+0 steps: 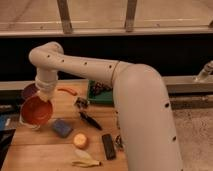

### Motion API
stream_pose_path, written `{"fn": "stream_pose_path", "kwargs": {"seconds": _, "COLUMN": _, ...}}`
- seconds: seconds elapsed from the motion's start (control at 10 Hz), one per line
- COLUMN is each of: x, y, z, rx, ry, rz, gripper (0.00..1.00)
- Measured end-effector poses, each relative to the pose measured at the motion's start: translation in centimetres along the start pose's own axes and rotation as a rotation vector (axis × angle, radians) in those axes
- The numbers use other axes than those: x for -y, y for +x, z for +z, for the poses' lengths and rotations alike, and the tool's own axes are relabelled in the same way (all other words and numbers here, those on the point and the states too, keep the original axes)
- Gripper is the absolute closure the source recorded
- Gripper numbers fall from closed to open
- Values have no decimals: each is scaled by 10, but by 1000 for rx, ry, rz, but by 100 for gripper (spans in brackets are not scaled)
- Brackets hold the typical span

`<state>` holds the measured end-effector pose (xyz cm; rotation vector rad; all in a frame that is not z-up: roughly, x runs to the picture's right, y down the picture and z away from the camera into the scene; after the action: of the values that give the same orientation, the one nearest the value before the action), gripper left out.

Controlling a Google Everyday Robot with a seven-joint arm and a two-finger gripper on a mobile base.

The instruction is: Stack bowls into tray

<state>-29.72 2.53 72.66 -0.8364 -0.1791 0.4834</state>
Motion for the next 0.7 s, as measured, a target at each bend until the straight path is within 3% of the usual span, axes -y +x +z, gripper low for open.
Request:
{"fn": "stream_pose_path", "kwargs": {"seconds": 0.3, "x": 51, "y": -33, "z": -7, "rx": 58, "ry": -20, "rz": 46, "gripper": 100}}
{"fn": "stream_pose_path", "kwargs": {"seconds": 0.7, "x": 62, "y": -38, "z": -8, "rx": 70, "ry": -22, "rz": 55, "gripper": 100}}
